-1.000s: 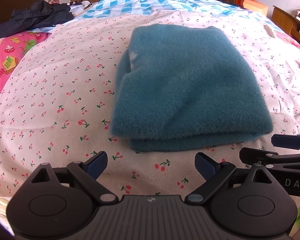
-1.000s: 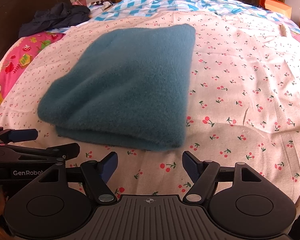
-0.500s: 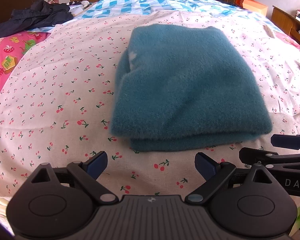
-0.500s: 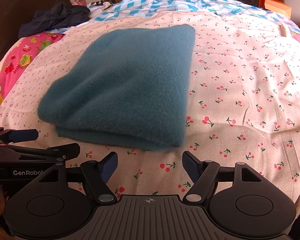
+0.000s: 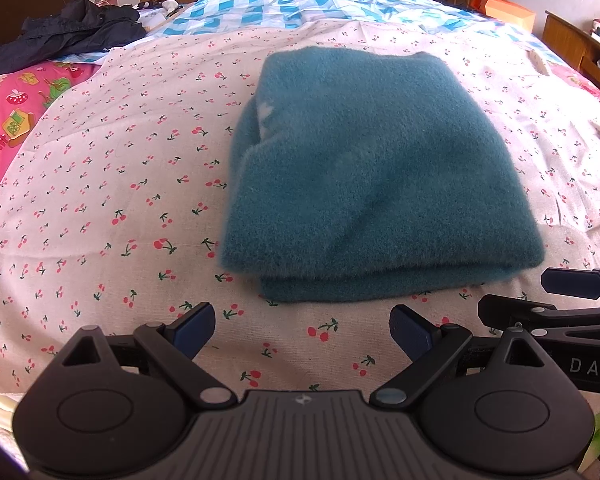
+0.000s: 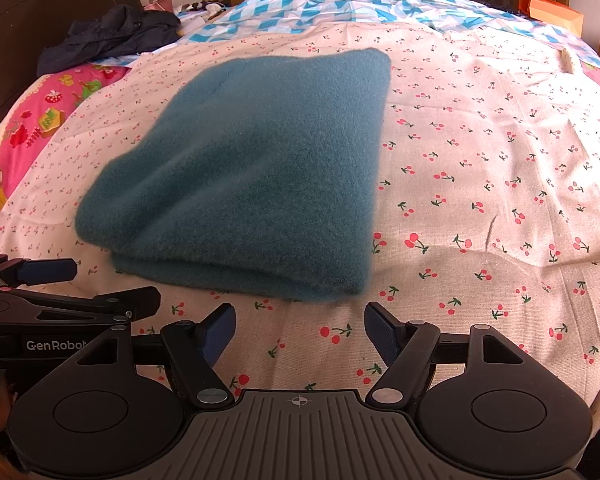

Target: Fold small clothes

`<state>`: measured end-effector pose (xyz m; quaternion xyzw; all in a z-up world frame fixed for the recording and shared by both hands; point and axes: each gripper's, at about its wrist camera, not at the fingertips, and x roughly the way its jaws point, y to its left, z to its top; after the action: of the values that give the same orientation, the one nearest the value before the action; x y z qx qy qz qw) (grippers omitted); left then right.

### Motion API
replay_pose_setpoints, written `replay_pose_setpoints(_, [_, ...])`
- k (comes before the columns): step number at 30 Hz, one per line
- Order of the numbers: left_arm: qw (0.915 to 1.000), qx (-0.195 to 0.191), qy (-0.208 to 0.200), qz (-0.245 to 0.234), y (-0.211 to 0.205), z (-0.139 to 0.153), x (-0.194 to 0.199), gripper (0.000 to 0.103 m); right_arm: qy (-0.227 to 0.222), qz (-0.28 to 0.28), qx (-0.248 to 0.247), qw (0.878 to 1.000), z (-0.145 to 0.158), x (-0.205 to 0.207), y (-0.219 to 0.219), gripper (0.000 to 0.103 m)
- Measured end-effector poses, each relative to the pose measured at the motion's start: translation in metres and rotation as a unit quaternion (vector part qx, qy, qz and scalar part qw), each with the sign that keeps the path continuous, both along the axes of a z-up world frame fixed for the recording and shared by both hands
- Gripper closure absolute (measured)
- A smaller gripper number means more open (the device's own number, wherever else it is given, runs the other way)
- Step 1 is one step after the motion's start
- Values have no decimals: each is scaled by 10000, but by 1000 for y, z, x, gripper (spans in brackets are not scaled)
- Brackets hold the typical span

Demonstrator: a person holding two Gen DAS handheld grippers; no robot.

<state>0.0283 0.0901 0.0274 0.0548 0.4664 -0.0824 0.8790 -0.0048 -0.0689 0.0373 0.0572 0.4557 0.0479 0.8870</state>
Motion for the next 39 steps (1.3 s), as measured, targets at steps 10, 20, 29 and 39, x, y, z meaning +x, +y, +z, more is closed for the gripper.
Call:
replay_pose_setpoints(10, [10000,-3,8,3,0,0,0,5,0,0,-2,10000,0,0,0,31])
replay_pose_setpoints(20, [9999,7,101,25,1,-5,3,6,58,14,17,10000,-4,2,1,31])
replay_pose_setpoints(29, [10000,-8,87,24,2,-4,3,6,51,22,-27,10000,-2,3,0,31])
replay_pose_setpoints(39, [10000,-30,57,26,2,-1,1,6,19,19,-59,10000,1,1,1,31])
